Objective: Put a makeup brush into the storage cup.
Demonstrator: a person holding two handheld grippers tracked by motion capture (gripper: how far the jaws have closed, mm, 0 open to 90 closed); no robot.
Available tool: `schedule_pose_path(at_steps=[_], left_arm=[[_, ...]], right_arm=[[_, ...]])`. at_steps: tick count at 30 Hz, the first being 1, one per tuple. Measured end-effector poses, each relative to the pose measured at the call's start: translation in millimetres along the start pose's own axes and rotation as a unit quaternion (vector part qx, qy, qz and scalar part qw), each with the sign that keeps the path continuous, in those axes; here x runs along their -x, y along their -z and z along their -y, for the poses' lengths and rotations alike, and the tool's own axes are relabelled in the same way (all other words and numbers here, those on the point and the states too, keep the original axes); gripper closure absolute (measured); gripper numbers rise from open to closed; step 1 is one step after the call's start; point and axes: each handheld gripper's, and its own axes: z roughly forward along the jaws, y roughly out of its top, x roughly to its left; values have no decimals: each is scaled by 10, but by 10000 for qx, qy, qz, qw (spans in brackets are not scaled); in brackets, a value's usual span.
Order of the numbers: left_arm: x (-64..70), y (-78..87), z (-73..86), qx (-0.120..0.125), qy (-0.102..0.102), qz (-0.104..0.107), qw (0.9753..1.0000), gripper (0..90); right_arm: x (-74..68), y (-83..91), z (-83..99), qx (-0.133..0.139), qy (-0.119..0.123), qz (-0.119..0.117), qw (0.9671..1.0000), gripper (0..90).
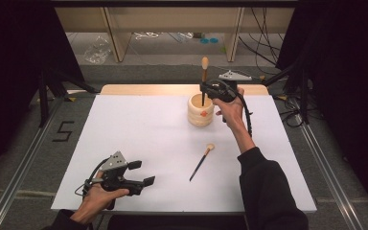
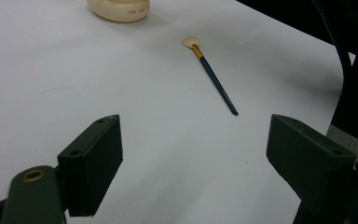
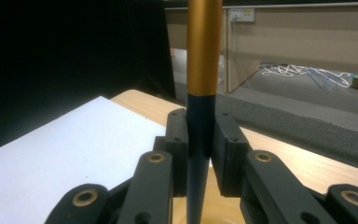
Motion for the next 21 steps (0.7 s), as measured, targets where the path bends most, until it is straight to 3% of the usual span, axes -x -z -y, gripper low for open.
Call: schedule_pose_path(at_steps=[9,11,21], left_arm=[[-3,-1,1,-21,-16,30,10000,184],[-4,0,1,-18,-6,28,10000,184],[-1,2,0,-8,1,-11,10000,184]], right_arm=[[76,-47,67,-43,-151,75,9998,782],[86,-53,77,-63,-60,121,9999,782],[99,-113,144,-151,-126,88,9998,781]])
